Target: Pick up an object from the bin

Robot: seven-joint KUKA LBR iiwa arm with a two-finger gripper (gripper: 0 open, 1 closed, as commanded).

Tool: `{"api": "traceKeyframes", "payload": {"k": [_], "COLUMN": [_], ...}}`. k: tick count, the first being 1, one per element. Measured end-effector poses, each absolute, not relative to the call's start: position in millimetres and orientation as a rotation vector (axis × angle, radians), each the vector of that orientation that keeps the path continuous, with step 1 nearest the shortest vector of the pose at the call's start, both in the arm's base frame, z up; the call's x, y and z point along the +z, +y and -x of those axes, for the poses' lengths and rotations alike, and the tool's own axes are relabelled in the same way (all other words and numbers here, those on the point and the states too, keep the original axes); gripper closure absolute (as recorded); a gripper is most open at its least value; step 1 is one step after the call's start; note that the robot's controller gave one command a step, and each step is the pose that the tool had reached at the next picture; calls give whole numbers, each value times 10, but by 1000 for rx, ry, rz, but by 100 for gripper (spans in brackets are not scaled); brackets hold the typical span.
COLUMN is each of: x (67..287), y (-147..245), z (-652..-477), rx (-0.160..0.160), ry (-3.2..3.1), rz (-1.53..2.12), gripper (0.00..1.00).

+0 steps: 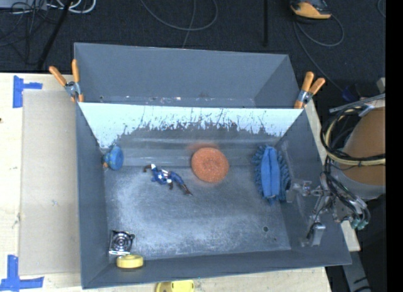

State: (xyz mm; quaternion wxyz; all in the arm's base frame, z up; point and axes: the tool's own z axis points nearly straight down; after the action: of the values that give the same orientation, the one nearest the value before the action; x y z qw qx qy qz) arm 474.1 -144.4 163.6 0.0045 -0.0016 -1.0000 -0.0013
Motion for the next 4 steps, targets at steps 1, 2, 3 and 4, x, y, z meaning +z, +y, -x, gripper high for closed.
{"api": "traceKeyframes", "payload": {"k": [1,2,3,4], "x": [1679,1294,994,807], "y": [-1439,-1371,-1301,-1393], "z": [-4760,-5369,-5757,-5818], "rx": [-1,2,-1,-2], "ry": [-3140,-3148,-3144,-3144], "rz": [-3,34,73,58], "gripper": [0,0,0,0]}}
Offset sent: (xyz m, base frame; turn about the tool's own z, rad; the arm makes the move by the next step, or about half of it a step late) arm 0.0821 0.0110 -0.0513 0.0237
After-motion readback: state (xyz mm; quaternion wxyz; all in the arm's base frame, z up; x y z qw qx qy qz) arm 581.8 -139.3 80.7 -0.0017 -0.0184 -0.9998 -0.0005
